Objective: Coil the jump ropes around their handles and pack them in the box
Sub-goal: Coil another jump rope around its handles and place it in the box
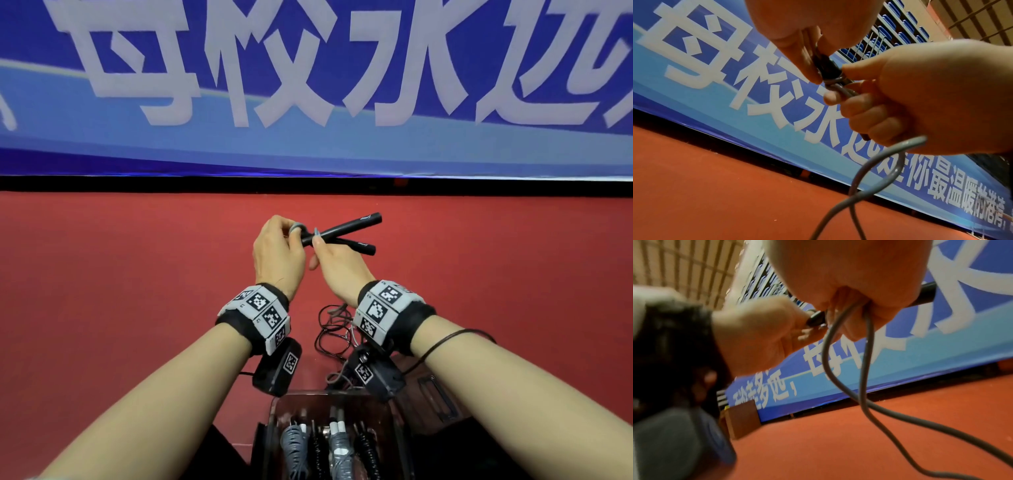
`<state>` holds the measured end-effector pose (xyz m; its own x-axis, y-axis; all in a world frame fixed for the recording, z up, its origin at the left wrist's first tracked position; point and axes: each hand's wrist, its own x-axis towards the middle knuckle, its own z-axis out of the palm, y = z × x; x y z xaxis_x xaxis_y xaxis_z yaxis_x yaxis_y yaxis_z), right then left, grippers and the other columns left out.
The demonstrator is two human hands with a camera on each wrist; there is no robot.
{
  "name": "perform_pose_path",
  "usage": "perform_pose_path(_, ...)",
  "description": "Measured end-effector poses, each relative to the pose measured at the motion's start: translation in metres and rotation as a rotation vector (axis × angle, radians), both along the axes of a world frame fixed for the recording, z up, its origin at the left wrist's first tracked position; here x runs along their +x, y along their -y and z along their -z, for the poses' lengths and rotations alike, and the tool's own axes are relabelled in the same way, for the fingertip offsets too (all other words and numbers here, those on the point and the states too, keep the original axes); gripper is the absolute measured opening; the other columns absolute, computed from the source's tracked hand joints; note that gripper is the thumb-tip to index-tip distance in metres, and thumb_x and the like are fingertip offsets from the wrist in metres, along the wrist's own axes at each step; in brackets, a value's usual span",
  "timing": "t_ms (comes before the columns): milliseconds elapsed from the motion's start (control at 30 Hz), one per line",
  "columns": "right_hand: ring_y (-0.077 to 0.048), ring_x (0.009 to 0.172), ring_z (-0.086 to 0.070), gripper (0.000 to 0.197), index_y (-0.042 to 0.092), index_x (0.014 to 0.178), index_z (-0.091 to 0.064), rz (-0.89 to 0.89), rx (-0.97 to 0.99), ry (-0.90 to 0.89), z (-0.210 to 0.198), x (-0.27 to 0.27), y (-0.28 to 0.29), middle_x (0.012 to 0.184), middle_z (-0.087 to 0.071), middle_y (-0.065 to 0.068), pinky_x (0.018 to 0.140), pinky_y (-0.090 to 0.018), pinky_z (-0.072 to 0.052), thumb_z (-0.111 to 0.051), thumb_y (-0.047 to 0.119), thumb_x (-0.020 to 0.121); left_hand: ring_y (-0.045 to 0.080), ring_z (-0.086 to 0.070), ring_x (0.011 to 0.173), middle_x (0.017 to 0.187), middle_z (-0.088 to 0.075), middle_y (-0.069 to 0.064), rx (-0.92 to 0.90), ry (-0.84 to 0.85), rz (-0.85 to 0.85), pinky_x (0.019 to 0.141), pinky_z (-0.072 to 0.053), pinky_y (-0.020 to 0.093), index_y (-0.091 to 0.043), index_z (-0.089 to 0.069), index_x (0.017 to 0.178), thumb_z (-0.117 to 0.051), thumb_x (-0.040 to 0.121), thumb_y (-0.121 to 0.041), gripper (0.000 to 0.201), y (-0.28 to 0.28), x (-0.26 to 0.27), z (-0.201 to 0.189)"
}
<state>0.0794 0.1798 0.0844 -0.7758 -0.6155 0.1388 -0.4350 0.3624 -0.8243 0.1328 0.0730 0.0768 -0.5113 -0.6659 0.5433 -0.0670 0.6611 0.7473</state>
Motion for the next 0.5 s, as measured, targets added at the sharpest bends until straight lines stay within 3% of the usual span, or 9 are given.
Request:
perform_pose_path(133, -0.012, 0.039, -0.033, 0.052, 0.018, 0.071, -0.061, -0.071, -0.08, 0.196, -0.0032, -0.0067, 0.0072, 0.051, -0.037, 0.004, 0.044, -0.024, -0.026, -0.035, 0.051, 0.1, 0.019, -0.057, 0.08, 0.09, -0.063, 0.005, -0.074, -0.105, -0.006, 0.071, -0.036, 0.021, -0.008, -0.061, 0.09, -0.055, 0.092, -0.006, 0.007, 0.0046, 0.0009, 0.0004)
perform_pose_path(367, -0.009, 0.038, -0.023, 0.054, 0.016, 0.073, -0.056, -0.136, -0.136, 0.349, -0.0094, -0.0083, 0.0044, 0.051, -0.029, 0.005, 0.04, -0.019, -0.02, -0.031, 0.057, 0.099, 0.013, -0.052, 0.079, 0.091, -0.058, 0.002, -0.099, -0.165, 0.0, 0.068, -0.033, 0.013, -0.008, -0.059, 0.092, -0.054, 0.094, -0.005, 0.006, 0.0006, 0.0002, -0.0008)
perform_pose_path(500, -0.008, 0.038, -0.022, 0.054, 0.009, 0.083, -0.063, -0.108, -0.159, 0.409, -0.0106, -0.0094, 0.0029, 0.052, -0.025, 0.003, 0.037, -0.017, -0.02, -0.037, 0.053, 0.1, 0.015, -0.052, 0.079, 0.092, -0.058, 0.006, -0.207, -0.15, 0.039, 0.069, -0.036, 0.022, -0.004, -0.059, 0.093, -0.052, 0.093, -0.005, 0.007, 0.0026, 0.0038, 0.0054)
